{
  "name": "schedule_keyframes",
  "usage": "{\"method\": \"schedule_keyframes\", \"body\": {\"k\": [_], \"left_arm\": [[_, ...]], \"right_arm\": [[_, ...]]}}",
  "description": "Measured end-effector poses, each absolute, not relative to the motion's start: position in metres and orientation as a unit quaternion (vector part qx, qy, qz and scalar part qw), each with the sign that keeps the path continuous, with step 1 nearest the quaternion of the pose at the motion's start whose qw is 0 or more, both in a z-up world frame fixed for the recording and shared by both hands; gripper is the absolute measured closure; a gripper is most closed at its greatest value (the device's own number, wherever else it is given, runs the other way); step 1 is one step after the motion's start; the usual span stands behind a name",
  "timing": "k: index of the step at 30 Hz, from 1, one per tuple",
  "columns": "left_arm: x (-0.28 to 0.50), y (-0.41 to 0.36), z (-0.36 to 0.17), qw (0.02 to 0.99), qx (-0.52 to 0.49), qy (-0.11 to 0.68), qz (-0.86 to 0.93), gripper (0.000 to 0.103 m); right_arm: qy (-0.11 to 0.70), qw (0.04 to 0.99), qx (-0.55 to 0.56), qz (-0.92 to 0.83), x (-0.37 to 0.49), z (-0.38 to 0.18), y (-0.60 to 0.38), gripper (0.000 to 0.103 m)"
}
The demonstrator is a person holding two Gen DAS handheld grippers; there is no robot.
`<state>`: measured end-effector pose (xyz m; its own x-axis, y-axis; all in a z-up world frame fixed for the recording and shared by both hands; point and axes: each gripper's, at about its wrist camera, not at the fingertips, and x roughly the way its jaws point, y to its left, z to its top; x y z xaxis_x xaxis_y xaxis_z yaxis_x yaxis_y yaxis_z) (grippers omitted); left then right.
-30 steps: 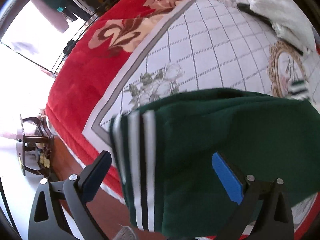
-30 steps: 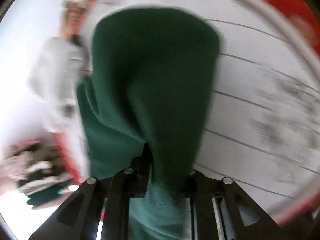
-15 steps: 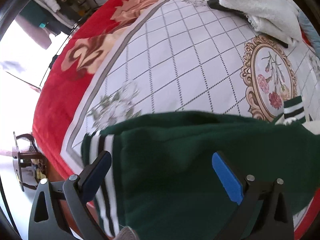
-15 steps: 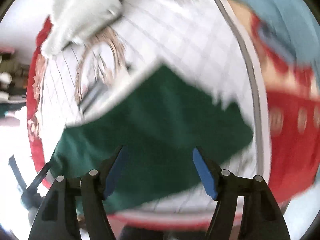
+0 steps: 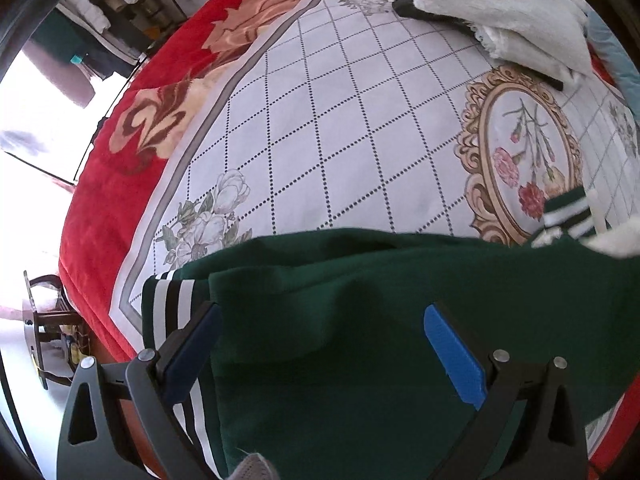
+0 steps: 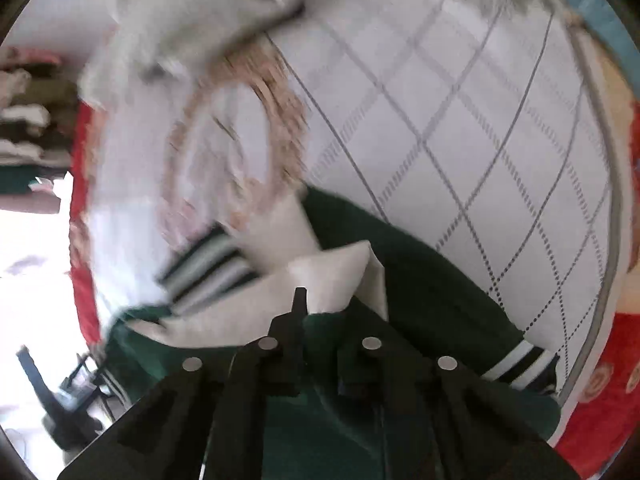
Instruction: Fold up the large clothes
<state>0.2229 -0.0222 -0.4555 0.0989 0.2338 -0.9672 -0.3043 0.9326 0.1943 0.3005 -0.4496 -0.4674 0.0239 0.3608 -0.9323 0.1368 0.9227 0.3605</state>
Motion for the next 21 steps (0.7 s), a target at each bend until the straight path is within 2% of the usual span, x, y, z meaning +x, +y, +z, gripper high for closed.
{"method": "schedule_keyframes", "body": {"k": [4,6,9,11,12,13,15,16,17,21], "left_arm": [[0.223,-0.033,-0.452,0.739,-0.021,0.652,0.169,0.000],[0.226,-0.040,-0.452,0.741,-0.011,0.652,0.163,0.000],[0.232,-0.048,-0.457,0.739,0.003,0.655,0.157,0.000],[0.238,-0.054,-0.460,0.739,0.007,0.657,0.152,0.000],[0.242,-0.058,-0.460,0.740,0.009,0.656,0.148,0.000],[0.243,-0.060,-0.458,0.741,0.009,0.655,0.145,0.000],[0.250,-0.069,-0.453,0.748,0.002,0.650,0.136,0.000],[0.253,-0.072,-0.452,0.749,-0.002,0.650,0.132,0.000],[0.257,-0.077,-0.451,0.750,-0.008,0.649,0.126,0.000],[0.293,-0.107,-0.465,0.750,-0.017,0.655,0.093,0.000]], "right_arm": [[0.624,0.737,0.244,0.084,0.308,-0.416,-0.458,0.094],[0.612,0.742,0.258,0.091,0.317,-0.414,-0.446,0.094],[0.613,0.736,0.279,0.065,0.342,-0.443,-0.439,0.094],[0.630,0.717,0.295,0.042,0.365,-0.484,-0.432,0.093],[0.646,0.702,0.297,0.046,0.375,-0.505,-0.428,0.090],[0.671,0.679,0.293,0.043,0.385,-0.523,-0.427,0.083],[0.672,0.667,0.318,0.041,0.386,-0.526,-0.434,0.070],[0.653,0.676,0.337,0.057,0.381,-0.512,-0.439,0.053],[0.643,0.682,0.343,0.065,0.376,-0.502,-0.443,0.042],[0.594,0.714,0.362,0.079,0.309,-0.437,-0.474,0.041]]}}
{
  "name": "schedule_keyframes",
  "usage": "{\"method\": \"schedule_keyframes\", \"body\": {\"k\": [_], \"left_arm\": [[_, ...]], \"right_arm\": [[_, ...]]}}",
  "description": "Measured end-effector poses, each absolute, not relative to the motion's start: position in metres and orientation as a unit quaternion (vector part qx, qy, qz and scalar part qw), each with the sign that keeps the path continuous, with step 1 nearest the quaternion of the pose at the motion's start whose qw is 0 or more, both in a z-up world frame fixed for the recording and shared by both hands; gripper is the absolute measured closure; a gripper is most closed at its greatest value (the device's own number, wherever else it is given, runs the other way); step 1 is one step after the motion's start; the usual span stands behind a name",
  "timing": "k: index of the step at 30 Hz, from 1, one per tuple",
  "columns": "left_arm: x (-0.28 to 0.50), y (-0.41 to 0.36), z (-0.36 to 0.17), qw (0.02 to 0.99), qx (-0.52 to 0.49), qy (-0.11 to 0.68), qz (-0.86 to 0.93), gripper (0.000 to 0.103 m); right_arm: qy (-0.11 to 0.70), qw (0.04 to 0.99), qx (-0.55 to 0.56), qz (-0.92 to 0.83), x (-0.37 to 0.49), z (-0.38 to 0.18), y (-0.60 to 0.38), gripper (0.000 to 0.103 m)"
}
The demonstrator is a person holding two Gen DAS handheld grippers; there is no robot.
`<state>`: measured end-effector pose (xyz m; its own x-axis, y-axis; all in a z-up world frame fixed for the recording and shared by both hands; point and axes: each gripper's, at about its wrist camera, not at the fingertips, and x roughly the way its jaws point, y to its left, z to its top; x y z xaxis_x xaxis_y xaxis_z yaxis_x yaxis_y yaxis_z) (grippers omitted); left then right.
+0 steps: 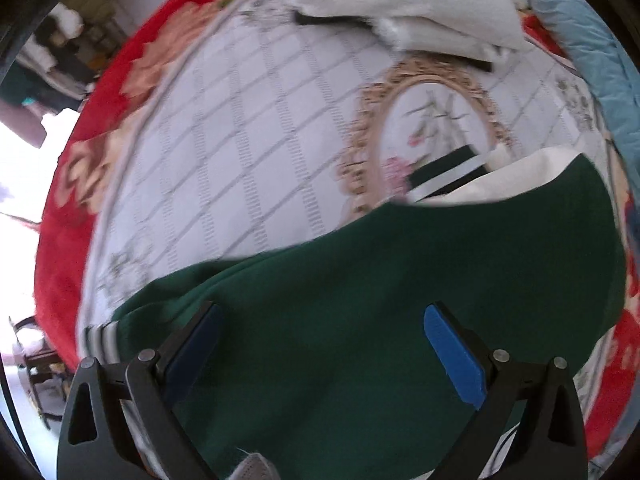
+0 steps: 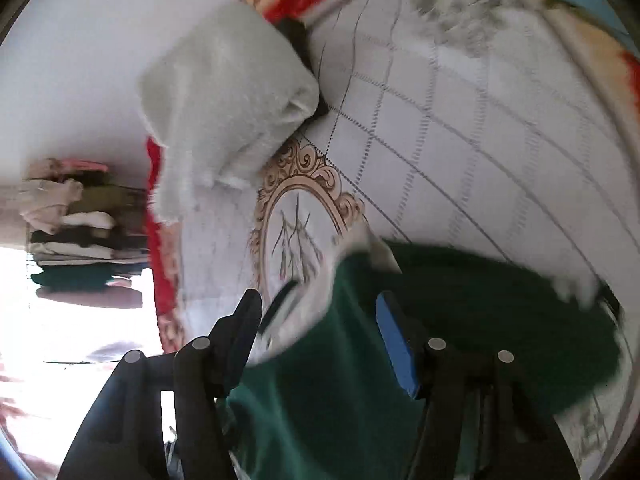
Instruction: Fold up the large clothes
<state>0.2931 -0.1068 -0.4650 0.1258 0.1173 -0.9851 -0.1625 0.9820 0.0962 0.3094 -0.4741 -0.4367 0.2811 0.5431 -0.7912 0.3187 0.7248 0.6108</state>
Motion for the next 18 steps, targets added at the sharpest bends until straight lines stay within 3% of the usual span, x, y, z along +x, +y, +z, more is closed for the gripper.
{"method": "schedule_keyframes", "body": {"k": [5,8,13,16,18], "left_arm": [[0.339,-0.118,-0.535,0.717,-0.004,0.689,0.108,0.000],[0.346,-0.106,-0.547,0.715,-0.031,0.690,0.109,0.000],[0.341,-0.100,-0.549,0.722,-0.041,0.684,0.095,0.000],[0.341,-0.100,-0.551,0.722,-0.036,0.685,0.089,0.000],[0.341,-0.102,-0.554,0.721,-0.031,0.687,0.088,0.000]], "right_arm": [[0.582,0.733,0.353,0.004,0.214,-0.429,-0.512,0.028],[0.601,0.714,0.359,-0.014,0.168,-0.470,-0.532,0.025],[0.603,0.672,0.428,0.031,0.157,-0.565,-0.548,0.021],[0.548,0.672,0.492,0.078,0.169,-0.591,-0.553,0.010],[0.498,0.664,0.545,0.115,0.182,-0.597,-0.557,0.010]]}}
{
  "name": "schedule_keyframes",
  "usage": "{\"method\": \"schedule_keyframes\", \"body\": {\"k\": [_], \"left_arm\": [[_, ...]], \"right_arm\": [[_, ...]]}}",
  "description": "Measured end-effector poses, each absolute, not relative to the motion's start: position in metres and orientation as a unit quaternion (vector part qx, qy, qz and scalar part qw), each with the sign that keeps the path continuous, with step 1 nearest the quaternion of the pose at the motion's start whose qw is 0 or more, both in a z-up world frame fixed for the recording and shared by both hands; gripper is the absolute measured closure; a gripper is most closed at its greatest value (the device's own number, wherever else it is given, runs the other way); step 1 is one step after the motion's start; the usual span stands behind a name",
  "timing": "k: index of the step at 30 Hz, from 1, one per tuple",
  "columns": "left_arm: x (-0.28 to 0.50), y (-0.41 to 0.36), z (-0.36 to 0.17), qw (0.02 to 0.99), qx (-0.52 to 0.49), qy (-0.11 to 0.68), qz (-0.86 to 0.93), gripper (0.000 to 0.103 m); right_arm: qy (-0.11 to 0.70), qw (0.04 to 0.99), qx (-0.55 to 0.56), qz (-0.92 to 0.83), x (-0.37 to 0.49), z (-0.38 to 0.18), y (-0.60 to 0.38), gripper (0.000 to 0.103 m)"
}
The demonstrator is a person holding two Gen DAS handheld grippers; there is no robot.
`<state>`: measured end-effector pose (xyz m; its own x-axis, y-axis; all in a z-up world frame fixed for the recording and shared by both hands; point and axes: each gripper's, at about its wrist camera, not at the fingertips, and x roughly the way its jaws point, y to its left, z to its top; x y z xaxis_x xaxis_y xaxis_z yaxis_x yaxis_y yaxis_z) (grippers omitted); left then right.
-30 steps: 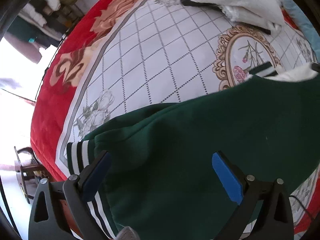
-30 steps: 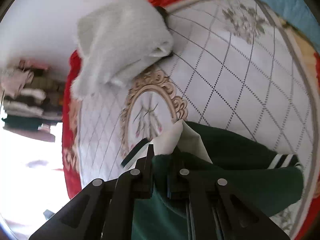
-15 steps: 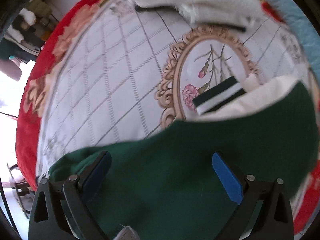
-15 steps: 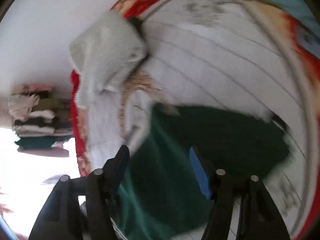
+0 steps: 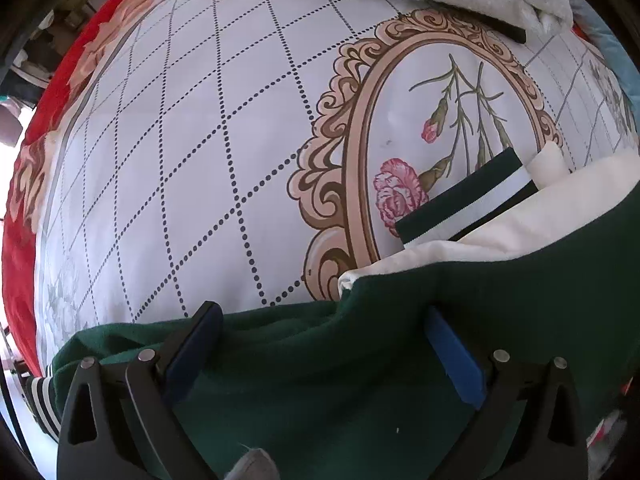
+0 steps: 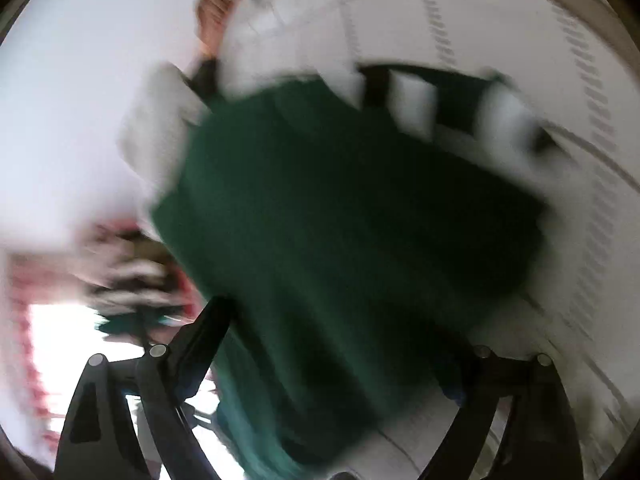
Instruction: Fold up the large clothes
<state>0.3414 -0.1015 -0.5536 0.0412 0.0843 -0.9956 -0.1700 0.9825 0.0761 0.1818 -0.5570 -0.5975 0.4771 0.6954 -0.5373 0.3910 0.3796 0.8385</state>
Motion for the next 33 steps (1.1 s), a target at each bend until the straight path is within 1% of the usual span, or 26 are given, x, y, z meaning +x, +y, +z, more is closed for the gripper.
{"method": "schedule_keyframes", "body": {"k": [1,2,3,4,5,6,7,8,10,14,17,20,23,27,30,33], "left_arm": [[0.342,-0.103,-0.555,0.721,-0.027,0.687,0.090,0.000],[0.343,-0.104,-0.556,0.723,-0.018,0.684,0.093,0.000],[0.345,-0.104,-0.556,0.725,-0.012,0.682,0.097,0.000],[0.347,-0.104,-0.557,0.727,-0.007,0.679,0.100,0.000],[0.349,-0.104,-0.557,0.729,-0.004,0.677,0.102,0.000],[0.352,-0.105,-0.557,0.729,-0.002,0.677,0.102,0.000],[0.356,-0.106,-0.557,0.729,-0.004,0.678,0.098,0.000],[0.361,-0.108,-0.557,0.728,-0.005,0.679,0.095,0.000],[0.372,-0.122,-0.556,0.724,-0.026,0.686,0.071,0.000],[0.391,-0.166,-0.574,0.720,-0.059,0.692,0.006,0.000],[0.402,-0.192,-0.576,0.724,-0.059,0.687,-0.018,0.000],[0.397,-0.188,-0.559,0.723,-0.070,0.687,-0.018,0.000],[0.369,-0.154,-0.520,0.736,-0.111,0.668,0.001,0.000],[0.302,-0.068,-0.451,0.751,-0.148,0.641,0.067,0.000],[0.220,0.000,-0.415,0.748,-0.157,0.631,0.133,0.000],[0.144,0.043,-0.389,0.729,-0.151,0.634,0.210,0.000]], "right_arm": [[0.488,0.650,0.568,0.128,0.190,-0.603,-0.555,0.011],[0.485,0.644,0.577,0.132,0.198,-0.606,-0.552,0.018],[0.486,0.647,0.572,0.135,0.204,-0.605,-0.548,0.027],[0.485,0.650,0.569,0.136,0.209,-0.604,-0.544,0.053],[0.493,0.647,0.567,0.133,0.216,-0.604,-0.539,0.076],[0.495,0.645,0.568,0.124,0.219,-0.602,-0.537,0.077],[0.489,0.648,0.573,0.114,0.219,-0.595,-0.537,0.083],[0.483,0.651,0.576,0.106,0.218,-0.588,-0.538,0.084],[0.453,0.662,0.589,0.096,0.210,-0.556,-0.545,0.085],[0.406,0.727,0.548,0.085,0.193,-0.479,-0.565,0.086],[0.415,0.757,0.500,0.062,0.191,-0.448,-0.573,0.086],[0.426,0.776,0.461,0.063,0.194,-0.421,-0.564,0.086],[0.437,0.801,0.397,0.096,0.201,-0.382,-0.524,0.086],[0.455,0.819,0.312,0.160,0.202,-0.338,-0.443,0.085],[0.476,0.817,0.243,0.216,0.195,-0.318,-0.367,0.085],[0.502,0.802,0.167,0.278,0.176,-0.314,-0.279,0.085]]}}
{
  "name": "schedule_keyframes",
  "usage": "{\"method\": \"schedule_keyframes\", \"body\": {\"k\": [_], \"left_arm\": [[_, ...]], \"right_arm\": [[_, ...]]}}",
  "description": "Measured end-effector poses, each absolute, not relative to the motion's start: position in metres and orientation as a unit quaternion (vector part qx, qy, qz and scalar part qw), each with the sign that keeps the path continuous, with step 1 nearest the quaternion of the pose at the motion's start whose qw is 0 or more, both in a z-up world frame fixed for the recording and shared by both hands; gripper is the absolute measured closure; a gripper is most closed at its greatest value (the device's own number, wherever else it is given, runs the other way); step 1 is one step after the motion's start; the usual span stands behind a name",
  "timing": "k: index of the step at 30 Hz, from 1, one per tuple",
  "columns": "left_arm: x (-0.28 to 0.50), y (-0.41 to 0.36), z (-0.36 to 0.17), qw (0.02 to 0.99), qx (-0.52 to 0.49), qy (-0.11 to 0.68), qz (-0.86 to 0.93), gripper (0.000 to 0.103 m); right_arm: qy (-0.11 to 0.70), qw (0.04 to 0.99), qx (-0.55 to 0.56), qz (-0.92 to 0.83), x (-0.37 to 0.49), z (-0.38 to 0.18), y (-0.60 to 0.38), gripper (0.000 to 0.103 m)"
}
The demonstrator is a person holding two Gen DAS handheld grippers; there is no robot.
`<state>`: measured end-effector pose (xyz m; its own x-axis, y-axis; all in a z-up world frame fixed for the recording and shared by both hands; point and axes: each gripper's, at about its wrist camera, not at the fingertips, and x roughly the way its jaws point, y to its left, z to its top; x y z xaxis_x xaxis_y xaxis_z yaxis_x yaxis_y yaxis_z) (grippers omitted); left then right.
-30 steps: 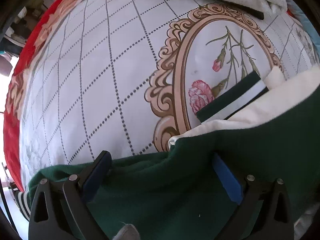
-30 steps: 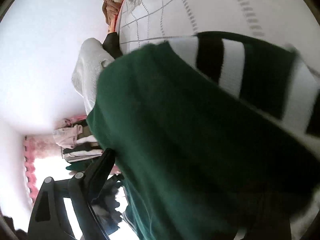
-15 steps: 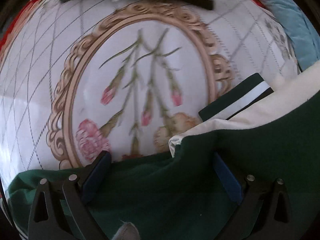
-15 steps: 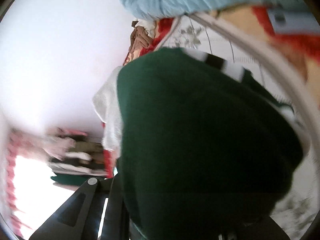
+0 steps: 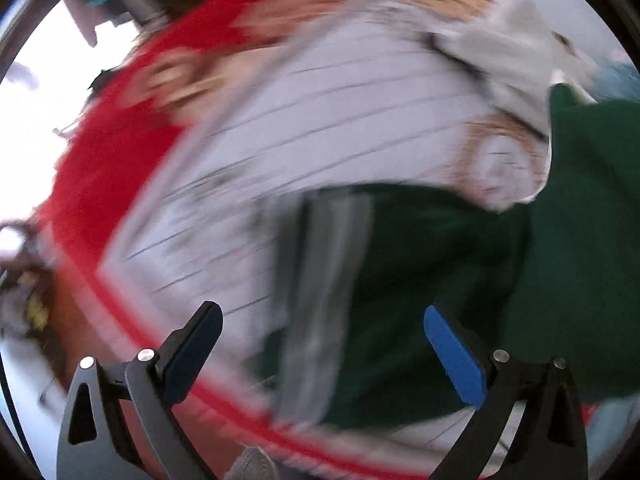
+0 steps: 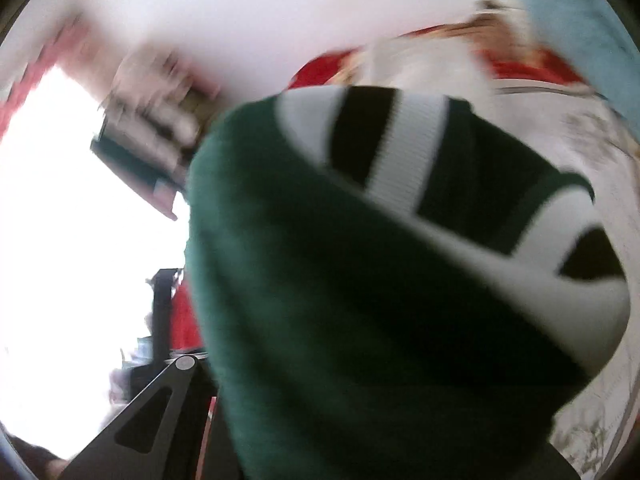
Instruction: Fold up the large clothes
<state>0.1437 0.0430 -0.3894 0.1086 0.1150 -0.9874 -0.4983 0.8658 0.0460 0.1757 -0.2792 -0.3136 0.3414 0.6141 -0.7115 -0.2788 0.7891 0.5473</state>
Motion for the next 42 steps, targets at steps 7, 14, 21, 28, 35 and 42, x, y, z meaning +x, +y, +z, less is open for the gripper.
{"method": "schedule_keyframes", "body": {"k": [7,14,21,28,35,42], "left_arm": [[0.009,0.105,-0.377,0.662,-0.214,0.633,0.341,0.000],[0.011,0.109,-0.350,0.690,-0.262,0.582,0.340,0.000],[0.071,0.082,-0.337,0.729,-0.291,0.556,0.274,0.000],[0.121,0.047,-0.427,0.704,-0.202,0.619,0.284,0.000],[0.131,0.047,-0.496,0.671,-0.169,0.664,0.284,0.000],[0.128,0.060,-0.508,0.666,-0.184,0.666,0.281,0.000]], "right_arm": [[0.580,0.728,0.013,0.365,0.096,-0.391,-0.117,0.083],[0.685,0.581,0.071,0.433,0.054,-0.442,-0.086,0.028],[0.708,0.561,0.172,0.393,0.096,-0.396,-0.173,0.028],[0.705,0.650,0.093,0.268,0.145,-0.399,-0.217,0.043],[0.716,0.672,0.020,0.188,0.177,-0.457,-0.200,0.058],[0.739,0.654,-0.006,0.160,0.206,-0.512,-0.173,0.058]]}}
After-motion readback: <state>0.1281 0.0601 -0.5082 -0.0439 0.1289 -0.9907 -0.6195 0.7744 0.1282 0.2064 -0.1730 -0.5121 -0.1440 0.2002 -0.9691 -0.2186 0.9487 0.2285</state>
